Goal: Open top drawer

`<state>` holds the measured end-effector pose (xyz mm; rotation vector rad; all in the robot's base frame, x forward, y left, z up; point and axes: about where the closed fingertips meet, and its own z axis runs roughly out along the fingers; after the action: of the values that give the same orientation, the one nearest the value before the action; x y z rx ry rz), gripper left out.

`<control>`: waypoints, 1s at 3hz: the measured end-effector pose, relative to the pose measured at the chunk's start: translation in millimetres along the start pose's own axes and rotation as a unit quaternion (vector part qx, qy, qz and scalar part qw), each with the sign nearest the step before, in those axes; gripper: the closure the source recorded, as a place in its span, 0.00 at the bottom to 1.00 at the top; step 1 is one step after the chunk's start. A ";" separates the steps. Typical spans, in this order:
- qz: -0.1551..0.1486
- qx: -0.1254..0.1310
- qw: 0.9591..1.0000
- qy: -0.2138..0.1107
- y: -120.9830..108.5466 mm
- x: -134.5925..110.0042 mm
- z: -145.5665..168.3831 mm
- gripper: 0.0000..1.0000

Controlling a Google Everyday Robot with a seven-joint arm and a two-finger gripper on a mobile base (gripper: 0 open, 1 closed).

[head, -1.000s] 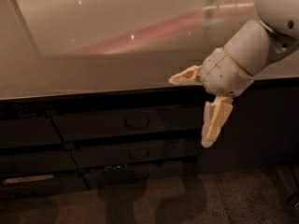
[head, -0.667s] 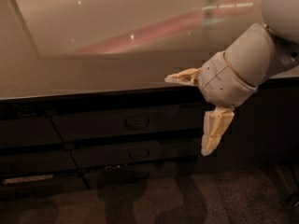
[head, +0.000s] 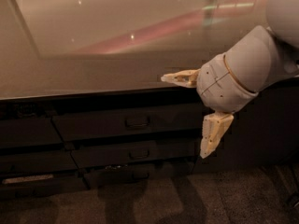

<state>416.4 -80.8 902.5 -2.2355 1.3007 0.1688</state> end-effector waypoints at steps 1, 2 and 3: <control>0.045 -0.002 0.999 0.012 -0.3 11.3 2.3 0.00; 0.101 -0.003 0.994 0.048 -0.9 24.7 5.2 0.00; 0.101 -0.003 0.994 0.048 -0.8 24.8 5.3 0.00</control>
Offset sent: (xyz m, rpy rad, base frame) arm 0.0255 -0.0293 -0.0264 -0.1079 0.1008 -0.3232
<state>431.0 -96.8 889.2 -2.1368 1.5815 0.1402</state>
